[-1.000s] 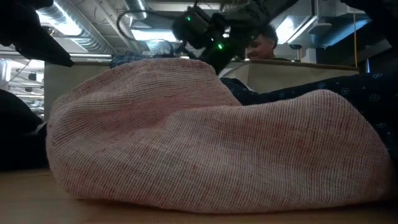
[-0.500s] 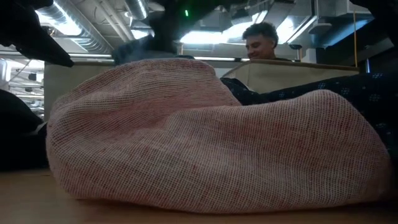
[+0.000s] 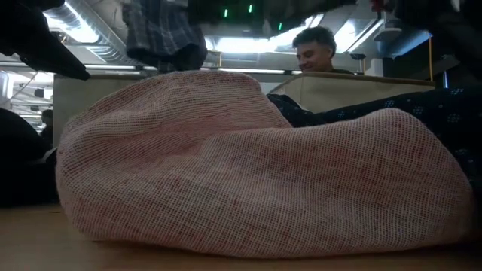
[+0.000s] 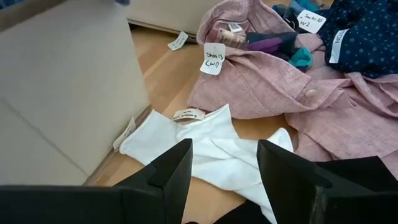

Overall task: Sort clothes
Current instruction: Put the blue checkered polo shirt into the left brown laundry organizer

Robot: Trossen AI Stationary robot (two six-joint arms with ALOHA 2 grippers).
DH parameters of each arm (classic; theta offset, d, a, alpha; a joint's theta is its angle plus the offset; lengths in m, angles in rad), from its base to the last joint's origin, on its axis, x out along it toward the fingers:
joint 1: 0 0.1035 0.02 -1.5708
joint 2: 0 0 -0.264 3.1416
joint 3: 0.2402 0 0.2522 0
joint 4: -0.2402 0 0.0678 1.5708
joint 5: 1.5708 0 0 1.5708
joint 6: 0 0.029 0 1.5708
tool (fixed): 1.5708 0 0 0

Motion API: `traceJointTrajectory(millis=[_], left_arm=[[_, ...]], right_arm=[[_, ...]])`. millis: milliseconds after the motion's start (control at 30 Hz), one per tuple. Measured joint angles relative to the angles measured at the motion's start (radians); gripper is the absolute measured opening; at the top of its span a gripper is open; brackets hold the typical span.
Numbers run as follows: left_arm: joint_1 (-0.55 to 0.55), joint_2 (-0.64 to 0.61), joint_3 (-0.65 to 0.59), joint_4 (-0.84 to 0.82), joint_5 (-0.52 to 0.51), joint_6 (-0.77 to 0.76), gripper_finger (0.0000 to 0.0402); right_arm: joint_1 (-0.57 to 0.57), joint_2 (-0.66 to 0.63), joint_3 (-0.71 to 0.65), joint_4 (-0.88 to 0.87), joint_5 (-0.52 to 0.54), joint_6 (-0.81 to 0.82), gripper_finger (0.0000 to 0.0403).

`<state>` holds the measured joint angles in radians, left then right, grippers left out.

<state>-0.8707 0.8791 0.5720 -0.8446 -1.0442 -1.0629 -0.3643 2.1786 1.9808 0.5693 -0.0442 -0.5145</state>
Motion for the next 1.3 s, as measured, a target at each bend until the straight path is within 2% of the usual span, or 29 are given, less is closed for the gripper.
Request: traceJointTrajectory(millis=[233,367,500,633,800,933,967,1200,1300], left_arm=[[0.0,0.0,0.0,-0.001,-0.031,-0.003,0.0172],[0.0,0.0,0.0,-0.001,-0.032,-0.003,0.0172],[0.0,0.0,0.0,-0.005,-0.034,0.0,0.0172],[0.0,0.0,0.0,-0.005,-0.041,0.0,0.0172],[0.0,0.0,0.0,-0.005,-0.041,0.009,0.0172],[0.0,0.0,0.0,-0.006,-0.04,0.019,0.0172],[0.0,0.0,0.0,-0.006,-0.04,0.019,0.0172],[0.0,0.0,0.0,-0.014,-0.041,0.024,0.0172],[0.0,0.0,0.0,-0.012,-0.048,0.036,0.0172]], right_arm=[[-0.067,0.147,0.015,0.017,0.001,0.26,0.0001],[-0.06,0.169,0.014,-0.039,-0.001,0.305,0.0017],[-0.05,0.166,0.016,-0.044,0.019,0.305,0.0073],[-0.041,0.164,0.047,-0.107,0.025,0.305,0.0153],[-0.019,0.145,0.186,-0.415,0.037,0.273,0.0241],[-0.019,0.144,0.349,-0.794,0.045,0.276,0.0279],[-0.019,0.144,0.376,-0.864,0.036,0.273,0.0284],[0.015,-0.044,0.328,-1.154,0.027,0.248,0.0292],[0.011,-0.068,0.328,-1.247,0.033,0.251,0.0289]])
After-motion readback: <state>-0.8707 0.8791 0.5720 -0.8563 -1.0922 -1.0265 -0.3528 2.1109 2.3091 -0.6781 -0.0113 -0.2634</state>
